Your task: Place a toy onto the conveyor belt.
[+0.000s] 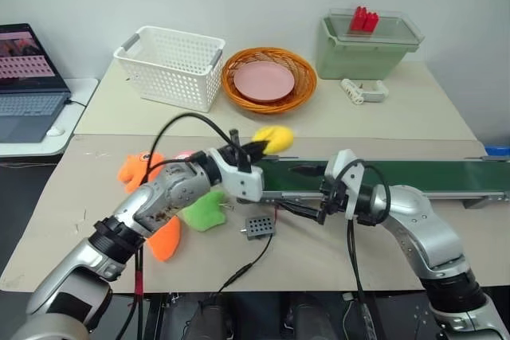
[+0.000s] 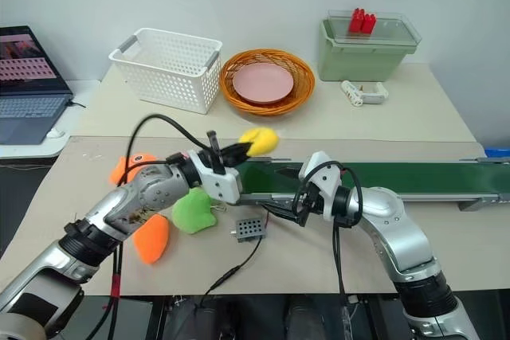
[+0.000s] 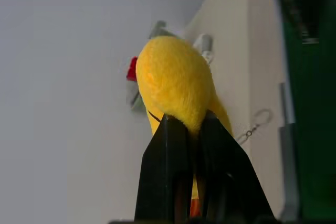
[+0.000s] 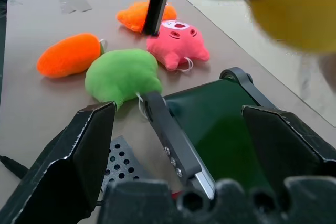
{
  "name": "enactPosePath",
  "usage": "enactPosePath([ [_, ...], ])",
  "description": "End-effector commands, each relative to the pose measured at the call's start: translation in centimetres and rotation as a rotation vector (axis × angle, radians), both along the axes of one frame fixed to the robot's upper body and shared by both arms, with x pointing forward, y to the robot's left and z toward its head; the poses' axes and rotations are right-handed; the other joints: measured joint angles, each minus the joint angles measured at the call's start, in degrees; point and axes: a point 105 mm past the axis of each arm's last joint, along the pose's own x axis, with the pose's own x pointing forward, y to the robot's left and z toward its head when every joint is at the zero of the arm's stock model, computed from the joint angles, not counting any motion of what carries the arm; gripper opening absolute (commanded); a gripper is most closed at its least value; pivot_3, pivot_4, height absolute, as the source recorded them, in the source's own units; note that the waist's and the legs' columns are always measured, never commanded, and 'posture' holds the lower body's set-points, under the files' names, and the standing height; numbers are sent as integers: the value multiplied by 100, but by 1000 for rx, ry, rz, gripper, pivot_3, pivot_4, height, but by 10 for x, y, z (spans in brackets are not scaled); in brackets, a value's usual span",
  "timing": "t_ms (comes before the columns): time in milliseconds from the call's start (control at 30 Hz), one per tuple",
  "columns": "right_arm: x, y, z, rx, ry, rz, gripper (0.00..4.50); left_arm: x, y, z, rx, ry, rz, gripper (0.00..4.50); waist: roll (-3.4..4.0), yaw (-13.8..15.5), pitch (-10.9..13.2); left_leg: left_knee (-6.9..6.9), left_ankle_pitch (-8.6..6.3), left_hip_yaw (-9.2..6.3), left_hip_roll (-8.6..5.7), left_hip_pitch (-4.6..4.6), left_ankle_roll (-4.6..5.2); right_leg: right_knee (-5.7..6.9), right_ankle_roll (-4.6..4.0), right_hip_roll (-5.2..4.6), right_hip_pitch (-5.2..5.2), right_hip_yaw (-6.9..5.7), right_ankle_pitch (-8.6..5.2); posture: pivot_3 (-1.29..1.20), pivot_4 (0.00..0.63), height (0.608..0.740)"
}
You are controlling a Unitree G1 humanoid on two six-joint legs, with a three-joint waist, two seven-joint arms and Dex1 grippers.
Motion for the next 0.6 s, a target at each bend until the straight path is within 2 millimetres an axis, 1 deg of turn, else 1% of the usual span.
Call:
enactPosePath([
  [33,-3,-6,14,6,-71,-26,4500,-2,-3,-5,97,-55,-80,31,0,1,0,8,0,0,0,-3,1,0,1,-3,-3,0,0,0,150,740],
  [67,-3,-6,14,6,-71,-31,4500,-1,-3,-7,116,-64,-91,31,0,1,0,16,0,-1,-1,-7,4,-1,1,-5,-6,0,-1,0,150,740],
  [200,-2,-7,15,8,-74,-41,4500,2,-4,-27,229,-64,-125,31,0,4,0,35,-10,-1,-3,-13,22,3,12,-16,-8,4,5,0,150,740],
  [300,-2,-7,15,8,-76,-43,4500,4,-4,-34,261,-62,-141,31,0,-1,0,47,-11,1,-3,-16,34,6,18,-19,-8,8,10,0,150,740],
  [400,-3,-8,16,5,-80,-48,4500,6,-1,-49,325,-40,-153,31,0,-6,0,72,-17,-1,-1,-24,44,14,19,-19,-9,8,12,0,150,740],
  [500,-3,-10,18,5,-85,-54,4500,16,8,-64,389,-9,-113,31,0,-13,0,84,-20,1,-2,-29,50,12,31,-19,-8,10,20,0,150,740],
  [600,-4,-9,18,8,-84,-55,4500,27,11,-67,396,11,-55,31,0,-16,0,91,-20,2,-2,-29,53,13,36,-19,-8,14,24,0,150,740],
])
